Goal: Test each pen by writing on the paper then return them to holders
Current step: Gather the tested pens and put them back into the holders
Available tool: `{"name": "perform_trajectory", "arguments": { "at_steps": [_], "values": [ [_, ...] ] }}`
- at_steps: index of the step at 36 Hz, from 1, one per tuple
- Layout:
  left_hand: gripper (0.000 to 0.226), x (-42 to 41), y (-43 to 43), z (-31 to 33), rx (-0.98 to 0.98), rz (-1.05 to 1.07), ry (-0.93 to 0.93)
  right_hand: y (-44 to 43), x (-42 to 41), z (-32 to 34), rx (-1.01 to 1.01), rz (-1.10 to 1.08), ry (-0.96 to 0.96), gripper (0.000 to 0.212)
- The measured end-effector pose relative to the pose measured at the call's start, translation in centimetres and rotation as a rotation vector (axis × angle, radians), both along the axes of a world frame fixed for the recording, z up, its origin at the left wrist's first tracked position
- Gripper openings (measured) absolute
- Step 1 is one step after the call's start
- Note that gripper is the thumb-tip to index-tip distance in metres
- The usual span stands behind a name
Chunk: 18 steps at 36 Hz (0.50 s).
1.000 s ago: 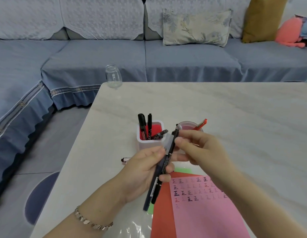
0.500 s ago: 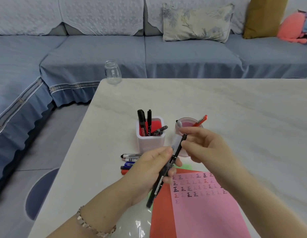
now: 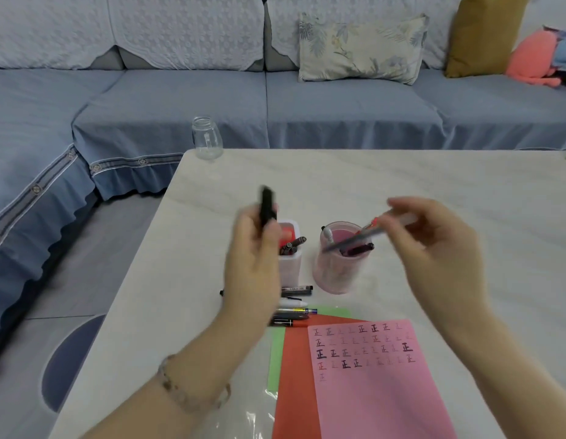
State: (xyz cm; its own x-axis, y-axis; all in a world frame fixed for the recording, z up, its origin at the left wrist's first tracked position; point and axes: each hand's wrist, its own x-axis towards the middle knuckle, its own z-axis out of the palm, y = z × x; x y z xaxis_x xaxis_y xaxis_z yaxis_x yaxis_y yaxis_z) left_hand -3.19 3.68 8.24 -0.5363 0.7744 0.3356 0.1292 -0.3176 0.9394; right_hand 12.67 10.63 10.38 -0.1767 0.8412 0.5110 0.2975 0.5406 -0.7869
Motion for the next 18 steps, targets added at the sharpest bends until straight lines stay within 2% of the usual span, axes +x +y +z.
{"name": "perform_trajectory", "arguments": {
  "at_steps": [2,5,11,15,18],
  "values": [
    [0.022,-1.2,1.0,1.0,0.077,0.056,-0.024,0.5,0.5,0.3,0.192,-0.076,-0.089,0.018],
    [0.024,-2.6,2.1,0.7,0.021,0.075,0.077,1.4,0.4,-0.5,0.310,-0.111,-0.187,0.019],
    [0.021,-4.5,2.6,-3.3,-0.322,-0.041,0.323,2.2,-0.7,-4.8,0.166,-0.040,-0.410,0.020],
    [0.035,-5.4,2.4,-4.6,-0.376,-0.011,0.525,2.4,-1.5,-6.4,0.144,-0.002,-0.554,0.022],
    [0.043,-5.8,2.6,-5.0,-0.392,-0.004,0.565,2.5,-1.8,-7.1,0.169,-0.033,-0.610,0.023]
  ]
}}
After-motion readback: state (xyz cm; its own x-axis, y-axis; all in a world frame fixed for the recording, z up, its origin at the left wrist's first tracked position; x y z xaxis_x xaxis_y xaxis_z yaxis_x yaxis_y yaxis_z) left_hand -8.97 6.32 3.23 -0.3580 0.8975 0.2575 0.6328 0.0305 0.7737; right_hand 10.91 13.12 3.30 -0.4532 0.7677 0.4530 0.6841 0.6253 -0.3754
